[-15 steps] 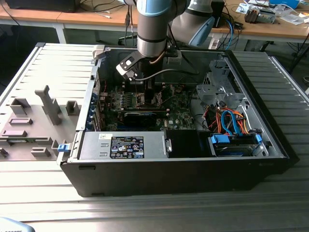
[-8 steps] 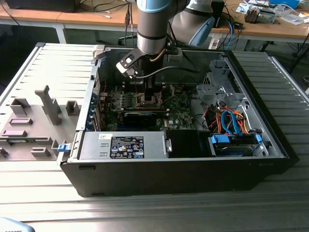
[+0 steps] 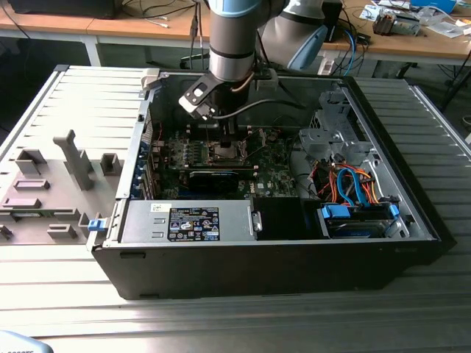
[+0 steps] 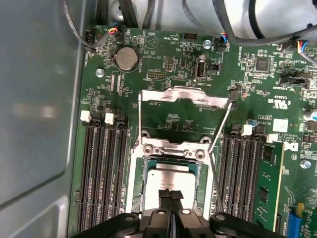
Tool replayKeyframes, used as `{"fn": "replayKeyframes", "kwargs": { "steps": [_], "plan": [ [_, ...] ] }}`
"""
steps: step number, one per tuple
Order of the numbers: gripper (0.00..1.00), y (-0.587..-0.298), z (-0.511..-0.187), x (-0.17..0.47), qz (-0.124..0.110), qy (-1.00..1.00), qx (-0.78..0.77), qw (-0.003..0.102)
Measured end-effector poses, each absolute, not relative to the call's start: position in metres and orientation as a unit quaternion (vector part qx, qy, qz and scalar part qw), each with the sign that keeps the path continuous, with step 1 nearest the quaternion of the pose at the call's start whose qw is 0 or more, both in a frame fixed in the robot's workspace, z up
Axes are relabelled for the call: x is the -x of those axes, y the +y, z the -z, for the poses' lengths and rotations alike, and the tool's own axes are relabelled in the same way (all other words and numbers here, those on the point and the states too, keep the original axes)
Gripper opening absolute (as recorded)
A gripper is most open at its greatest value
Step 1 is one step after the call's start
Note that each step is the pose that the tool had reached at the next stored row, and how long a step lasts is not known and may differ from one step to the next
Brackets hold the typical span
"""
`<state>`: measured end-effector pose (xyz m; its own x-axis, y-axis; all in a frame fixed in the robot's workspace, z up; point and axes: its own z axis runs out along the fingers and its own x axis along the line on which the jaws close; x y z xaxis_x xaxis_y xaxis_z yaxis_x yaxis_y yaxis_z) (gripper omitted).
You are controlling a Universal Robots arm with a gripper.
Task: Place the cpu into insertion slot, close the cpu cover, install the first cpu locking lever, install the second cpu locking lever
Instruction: 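Place the cpu into insertion slot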
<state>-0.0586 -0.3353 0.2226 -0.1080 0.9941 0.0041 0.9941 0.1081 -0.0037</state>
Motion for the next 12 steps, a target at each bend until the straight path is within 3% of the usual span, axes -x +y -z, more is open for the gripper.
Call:
{"fn": "replayKeyframes", "kwargs": {
  "steps": [12],
  "plan": [
    [0.11, -0.335, -0.260, 0.058, 0.000, -0.744, 0.668, 0.002]
  ]
}}
